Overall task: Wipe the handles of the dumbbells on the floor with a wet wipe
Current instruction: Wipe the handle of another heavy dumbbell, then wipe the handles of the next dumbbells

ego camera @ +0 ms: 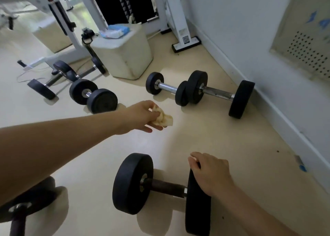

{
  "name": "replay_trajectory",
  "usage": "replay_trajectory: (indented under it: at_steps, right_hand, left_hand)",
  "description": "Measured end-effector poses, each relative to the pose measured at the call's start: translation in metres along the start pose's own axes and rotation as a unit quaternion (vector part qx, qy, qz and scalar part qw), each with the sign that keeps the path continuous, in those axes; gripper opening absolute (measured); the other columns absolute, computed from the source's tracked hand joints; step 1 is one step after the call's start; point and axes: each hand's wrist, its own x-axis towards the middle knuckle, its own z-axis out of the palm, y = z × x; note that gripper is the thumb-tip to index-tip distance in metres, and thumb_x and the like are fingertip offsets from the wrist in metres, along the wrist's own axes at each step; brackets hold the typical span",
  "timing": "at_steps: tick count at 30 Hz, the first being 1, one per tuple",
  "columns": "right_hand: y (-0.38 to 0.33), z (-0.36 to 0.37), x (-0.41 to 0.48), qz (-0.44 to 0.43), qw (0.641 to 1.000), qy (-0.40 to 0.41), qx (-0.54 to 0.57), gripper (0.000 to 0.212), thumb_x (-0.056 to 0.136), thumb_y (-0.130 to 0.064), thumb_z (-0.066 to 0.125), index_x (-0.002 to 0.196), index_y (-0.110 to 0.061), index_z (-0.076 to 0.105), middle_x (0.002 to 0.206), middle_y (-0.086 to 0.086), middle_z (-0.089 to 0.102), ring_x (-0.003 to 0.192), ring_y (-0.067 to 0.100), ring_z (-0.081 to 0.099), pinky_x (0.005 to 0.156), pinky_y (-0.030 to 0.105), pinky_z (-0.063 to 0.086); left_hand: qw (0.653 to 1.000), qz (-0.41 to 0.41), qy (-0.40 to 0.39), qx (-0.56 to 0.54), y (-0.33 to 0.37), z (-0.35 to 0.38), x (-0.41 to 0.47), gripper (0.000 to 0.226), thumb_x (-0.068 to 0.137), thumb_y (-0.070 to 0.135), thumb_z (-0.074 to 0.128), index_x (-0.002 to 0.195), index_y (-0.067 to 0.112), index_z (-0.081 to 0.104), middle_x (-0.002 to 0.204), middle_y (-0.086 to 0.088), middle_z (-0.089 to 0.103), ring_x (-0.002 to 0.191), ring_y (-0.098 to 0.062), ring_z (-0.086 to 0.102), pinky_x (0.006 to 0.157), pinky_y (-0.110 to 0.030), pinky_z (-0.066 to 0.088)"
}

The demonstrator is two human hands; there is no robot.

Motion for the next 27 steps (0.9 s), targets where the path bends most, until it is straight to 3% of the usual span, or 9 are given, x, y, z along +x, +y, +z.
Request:
replay_trajectory:
  at_steps: [3,5,9,11,14,18,21,24,27]
  right_hand:
    - [0.002,-0.004,0.009,-0.002,1.0,0.0,0.005,0.032,0.098,-0.047,0.023,0.083,-0.038,0.051,0.087,-0.011,0.059,0.085,0.011,0.055,0.094,0.038,0.034]
    - [0.001,-0.008,0.013,-0.004,1.0,-0.002,-0.001,0.035,0.098,-0.048,0.023,0.077,-0.033,0.047,0.082,-0.01,0.058,0.082,0.011,0.055,0.093,0.038,0.034]
    - [0.003,-0.014,0.026,0.041,0.996,-0.079,0.026,0.044,0.093,-0.062,0.027,0.125,-0.04,0.048,0.114,-0.014,0.062,0.109,0.012,0.056,0.101,0.04,0.03]
    - [-0.001,-0.029,0.043,0.089,0.973,-0.111,0.184,0.064,0.084,-0.072,0.039,0.141,-0.043,0.031,0.128,-0.011,0.055,0.118,0.013,0.052,0.102,0.038,0.035]
    - [-0.017,-0.073,0.079,0.111,0.894,-0.088,0.426,0.072,0.082,-0.051,0.064,0.143,-0.039,0.028,0.129,-0.003,0.057,0.111,0.014,0.057,0.09,0.035,0.05]
    - [-0.033,-0.124,0.112,0.081,0.975,-0.013,0.209,0.038,0.087,-0.025,0.068,0.124,-0.026,0.058,0.087,-0.007,0.07,0.076,0.002,0.067,0.069,0.024,0.054]
    - [-0.023,-0.14,0.12,0.124,0.983,0.018,0.133,0.019,0.086,-0.018,0.069,0.104,-0.018,0.069,0.077,-0.003,0.072,0.063,0.004,0.069,0.066,0.028,0.058]
    - [0.0,-0.153,0.13,0.165,0.981,0.054,0.089,0.004,0.085,-0.016,0.067,0.088,-0.016,0.071,0.071,0.0,0.069,0.06,0.01,0.066,0.052,0.018,0.049]
    - [0.027,-0.158,0.16,0.201,0.971,0.094,0.085,0.006,0.085,-0.017,0.065,0.081,-0.021,0.067,0.079,0.004,0.071,0.069,0.018,0.069,0.063,0.028,0.056]
  left_hand:
    - [0.998,0.023,0.0,0.06,-0.004,-0.001,0.022,0.013,0.094,0.02,0.055,0.107,0.015,0.056,0.103,-0.006,0.065,0.091,-0.017,0.065,0.08,-0.032,0.056]
    - [0.995,0.047,0.006,0.086,-0.009,0.001,0.035,0.005,0.093,0.018,0.057,0.098,0.017,0.058,0.096,-0.006,0.065,0.083,-0.018,0.062,0.074,-0.031,0.054]
    - [0.995,0.069,-0.014,0.07,-0.02,0.006,0.06,0.004,0.089,0.012,0.062,0.087,0.015,0.06,0.076,-0.006,0.068,0.062,-0.013,0.061,0.06,-0.023,0.051]
    - [0.994,0.087,-0.024,0.056,-0.022,0.01,0.072,0.004,0.088,0.012,0.064,0.089,0.011,0.06,0.074,-0.009,0.071,0.061,-0.013,0.063,0.059,-0.022,0.05]
    - [0.993,0.112,-0.044,0.0,-0.015,0.021,0.096,0.005,0.089,0.013,0.064,0.092,0.011,0.06,0.078,-0.013,0.073,0.066,-0.016,0.064,0.065,-0.028,0.05]
    - [0.981,0.155,-0.061,-0.101,0.008,0.042,0.127,0.013,0.09,0.017,0.064,0.101,0.01,0.061,0.087,-0.011,0.071,0.069,-0.016,0.066,0.062,-0.026,0.051]
    - [0.976,0.155,-0.069,-0.139,0.016,0.062,0.14,0.017,0.09,0.022,0.064,0.102,0.01,0.061,0.089,-0.007,0.067,0.069,-0.013,0.061,0.063,-0.026,0.049]
    - [0.979,0.203,0.003,0.015,0.009,0.069,0.167,0.021,0.088,0.032,0.063,0.106,0.02,0.061,0.104,0.001,0.064,0.091,-0.016,0.059,0.077,-0.031,0.049]
    - [0.904,0.314,0.109,0.271,0.009,0.056,0.204,0.049,0.089,0.019,0.057,0.136,0.021,0.045,0.144,-0.005,0.041,0.128,-0.028,0.038,0.104,-0.04,0.038]
